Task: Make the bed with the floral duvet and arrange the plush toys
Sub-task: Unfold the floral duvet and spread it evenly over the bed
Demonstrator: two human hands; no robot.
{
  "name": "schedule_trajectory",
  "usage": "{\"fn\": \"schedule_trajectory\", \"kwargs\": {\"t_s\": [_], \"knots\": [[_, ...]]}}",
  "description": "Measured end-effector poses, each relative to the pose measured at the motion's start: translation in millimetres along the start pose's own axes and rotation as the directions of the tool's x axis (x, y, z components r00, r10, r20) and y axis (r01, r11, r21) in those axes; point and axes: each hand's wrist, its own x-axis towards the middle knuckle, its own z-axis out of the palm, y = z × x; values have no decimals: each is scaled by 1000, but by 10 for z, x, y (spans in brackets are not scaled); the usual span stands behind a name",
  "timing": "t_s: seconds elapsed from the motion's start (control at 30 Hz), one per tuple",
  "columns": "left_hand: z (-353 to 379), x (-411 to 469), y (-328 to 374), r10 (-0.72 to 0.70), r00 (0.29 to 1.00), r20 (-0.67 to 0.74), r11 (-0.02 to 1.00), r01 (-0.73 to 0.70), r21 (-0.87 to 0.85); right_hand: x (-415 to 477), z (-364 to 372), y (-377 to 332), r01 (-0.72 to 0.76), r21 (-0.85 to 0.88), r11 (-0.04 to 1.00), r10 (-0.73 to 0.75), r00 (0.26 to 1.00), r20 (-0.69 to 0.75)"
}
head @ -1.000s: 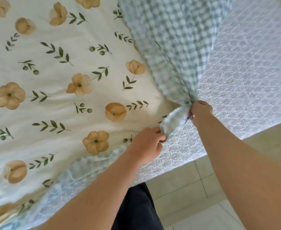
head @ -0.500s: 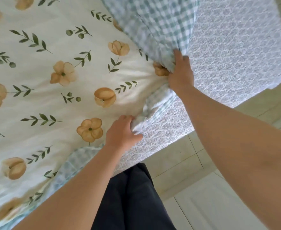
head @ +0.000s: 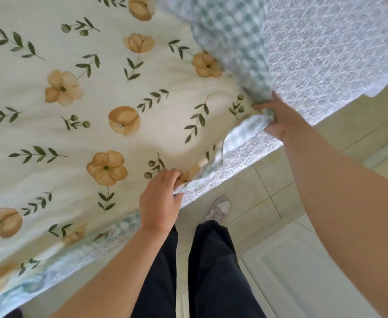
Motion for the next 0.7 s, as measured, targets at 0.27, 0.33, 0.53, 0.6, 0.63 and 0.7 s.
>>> {"fn": "schedule_trajectory", "kwargs": {"t_s": [0.27,0.33,0.53,0.6,0.63,0.7], "knots": [[460,-180,293,25,962,273,997,-3,-78,-43,-262,149,39,-829,558,-308,937,-163],[464,-94,496,6,973,229,995,16,-94,-101,-334,163,90,-853,513,-349,931,-111],[443,290,981,-116,984,134,978,137,-157,-300,-1250,432,-54,-744,666,-283,905,-319],[473,491,1117,-180,979,93,944,199,-264,-331,-1316,312,29,-725,688,-284,930,-232],[474,602,1183,-223,971,87,921,239,-307,-332,-1279,206,84,-715,694,-298,937,-180],[442,808,1300,-307,946,107,872,324,-368,-319,-1120,-38,182,-722,668,-342,936,-80]]}}
